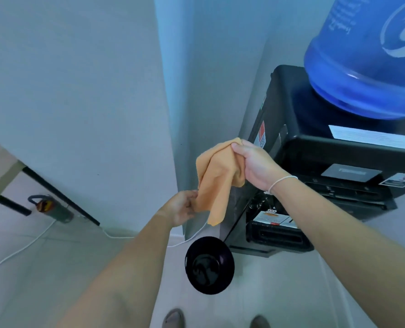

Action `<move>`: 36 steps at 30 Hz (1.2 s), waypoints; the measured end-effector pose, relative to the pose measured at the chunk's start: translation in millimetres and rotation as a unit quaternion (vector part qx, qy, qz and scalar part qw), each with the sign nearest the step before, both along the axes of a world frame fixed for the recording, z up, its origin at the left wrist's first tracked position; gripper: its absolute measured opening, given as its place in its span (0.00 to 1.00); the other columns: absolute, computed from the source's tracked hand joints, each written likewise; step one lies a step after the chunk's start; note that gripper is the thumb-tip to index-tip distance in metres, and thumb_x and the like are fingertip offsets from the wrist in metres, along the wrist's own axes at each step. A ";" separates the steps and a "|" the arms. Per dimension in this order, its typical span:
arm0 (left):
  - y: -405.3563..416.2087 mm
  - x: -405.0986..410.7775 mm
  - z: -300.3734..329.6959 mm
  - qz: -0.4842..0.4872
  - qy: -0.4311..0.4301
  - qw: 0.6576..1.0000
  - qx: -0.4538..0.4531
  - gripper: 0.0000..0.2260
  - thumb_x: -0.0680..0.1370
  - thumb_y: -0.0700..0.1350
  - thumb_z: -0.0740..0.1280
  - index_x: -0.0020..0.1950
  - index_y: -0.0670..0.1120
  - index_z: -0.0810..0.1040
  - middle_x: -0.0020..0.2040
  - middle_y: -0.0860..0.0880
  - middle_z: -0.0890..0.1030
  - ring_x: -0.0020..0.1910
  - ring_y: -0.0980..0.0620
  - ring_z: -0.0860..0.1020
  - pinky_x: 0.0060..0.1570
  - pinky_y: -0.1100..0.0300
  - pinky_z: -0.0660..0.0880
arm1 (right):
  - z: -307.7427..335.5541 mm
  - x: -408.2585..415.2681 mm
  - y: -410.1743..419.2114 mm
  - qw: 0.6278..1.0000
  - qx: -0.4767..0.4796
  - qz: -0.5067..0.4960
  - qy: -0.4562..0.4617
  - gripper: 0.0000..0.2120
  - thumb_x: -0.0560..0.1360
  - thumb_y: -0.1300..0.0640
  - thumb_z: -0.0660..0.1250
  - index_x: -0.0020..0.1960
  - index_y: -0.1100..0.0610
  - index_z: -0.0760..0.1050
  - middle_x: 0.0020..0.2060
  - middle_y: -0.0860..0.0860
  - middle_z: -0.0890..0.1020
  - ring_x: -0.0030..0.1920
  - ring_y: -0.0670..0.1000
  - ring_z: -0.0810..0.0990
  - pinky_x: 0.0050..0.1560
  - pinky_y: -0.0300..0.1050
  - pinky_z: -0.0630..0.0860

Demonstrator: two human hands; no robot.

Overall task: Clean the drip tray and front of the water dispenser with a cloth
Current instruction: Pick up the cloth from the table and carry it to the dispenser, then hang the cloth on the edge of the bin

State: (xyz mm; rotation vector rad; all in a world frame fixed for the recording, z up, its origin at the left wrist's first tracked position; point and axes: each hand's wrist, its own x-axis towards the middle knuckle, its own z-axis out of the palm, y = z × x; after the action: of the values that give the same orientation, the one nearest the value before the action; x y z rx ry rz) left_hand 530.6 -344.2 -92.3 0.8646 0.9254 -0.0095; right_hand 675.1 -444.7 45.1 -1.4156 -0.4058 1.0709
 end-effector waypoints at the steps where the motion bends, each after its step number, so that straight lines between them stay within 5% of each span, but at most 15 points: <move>1: -2.5 -2.8 0.3 0.020 -0.002 1.000 0.014 0.10 0.78 0.41 0.58 0.45 0.45 0.79 0.37 0.49 0.79 0.33 0.54 0.77 0.41 0.61 0.73 | -4.4 1.2 -2.4 1.000 -0.010 0.002 -0.006 0.08 0.80 0.61 0.55 0.51 0.59 0.72 0.44 0.56 0.77 0.46 0.54 0.75 0.52 0.50 0.72; 6: -19.7 -24.1 -6.2 0.153 0.023 0.986 0.064 0.19 0.80 0.40 0.59 0.70 0.40 0.66 0.51 0.44 0.76 0.48 0.49 0.75 0.47 0.59 0.73 | -35.4 4.4 -26.4 0.990 -0.104 0.044 -0.088 0.06 0.79 0.58 0.58 0.47 0.56 0.73 0.45 0.56 0.77 0.47 0.53 0.74 0.46 0.47 0.70; 11: -43.3 -48.7 -17.2 0.287 0.073 0.942 0.159 0.16 0.77 0.36 0.64 0.65 0.41 0.72 0.40 0.45 0.78 0.37 0.51 0.76 0.39 0.59 0.73 | -71.3 19.8 -58.0 0.975 -0.191 0.028 -0.112 0.17 0.74 0.59 0.64 0.56 0.71 0.74 0.50 0.59 0.82 0.45 0.52 0.75 0.50 0.46 0.74; 15: -57.7 -70.9 -26.5 0.330 0.102 0.926 0.156 0.16 0.76 0.34 0.65 0.63 0.40 0.73 0.39 0.44 0.77 0.35 0.50 0.74 0.39 0.57 0.72 | -92.8 19.1 -79.7 0.957 -0.256 0.055 -0.126 0.10 0.73 0.56 0.66 0.49 0.63 0.77 0.53 0.60 0.81 0.54 0.60 0.79 0.57 0.59 0.76; 19: -52.7 -78.8 -33.0 0.308 0.090 0.937 0.140 0.13 0.77 0.35 0.62 0.61 0.40 0.76 0.42 0.45 0.77 0.41 0.49 0.75 0.44 0.57 0.73 | -110.3 13.9 -82.3 0.957 -0.272 0.063 -0.072 0.14 0.74 0.58 0.67 0.57 0.63 0.75 0.57 0.60 0.79 0.58 0.60 0.77 0.61 0.58 0.74; 23: -47.2 -80.8 -42.8 0.302 0.099 0.940 0.126 0.10 0.78 0.38 0.62 0.57 0.43 0.78 0.39 0.48 0.77 0.38 0.52 0.76 0.37 0.61 0.73 | -137.3 15.3 -87.1 0.956 -0.278 0.073 -0.047 0.15 0.76 0.64 0.63 0.62 0.63 0.72 0.59 0.62 0.78 0.61 0.60 0.75 0.65 0.59 0.70; 28: -47.6 -88.0 -63.0 0.273 0.105 0.941 0.172 0.12 0.78 0.36 0.60 0.61 0.41 0.76 0.42 0.48 0.77 0.39 0.53 0.74 0.41 0.63 0.72 | -174.6 21.1 -91.7 0.965 -0.257 0.058 -0.017 0.14 0.75 0.67 0.63 0.60 0.63 0.73 0.54 0.59 0.79 0.53 0.56 0.77 0.60 0.52 0.73; 32: -64.6 -89.6 -88.0 0.234 0.168 0.925 0.249 0.15 0.77 0.30 0.60 0.62 0.39 0.76 0.52 0.44 0.77 0.50 0.49 0.74 0.55 0.57 0.70 | -211.8 25.2 -108.1 0.962 -0.249 0.071 -0.082 0.21 0.72 0.68 0.65 0.63 0.54 0.71 0.51 0.56 0.77 0.50 0.53 0.76 0.57 0.49 0.74; 36: -95.5 -76.4 -119.9 0.201 0.252 0.888 0.328 0.14 0.76 0.29 0.61 0.59 0.37 0.78 0.48 0.43 0.77 0.47 0.49 0.73 0.43 0.65 0.70 | -254.4 31.3 -129.6 0.952 -0.220 0.144 -0.155 0.21 0.71 0.70 0.61 0.60 0.55 0.75 0.53 0.55 0.79 0.49 0.50 0.76 0.53 0.41 0.71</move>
State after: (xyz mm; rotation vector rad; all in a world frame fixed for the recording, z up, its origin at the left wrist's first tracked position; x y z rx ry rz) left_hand 454.2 -439.8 -212.2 1.3084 1.6368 0.4836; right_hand 706.4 -574.3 -209.3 -1.9796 -0.6432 1.2248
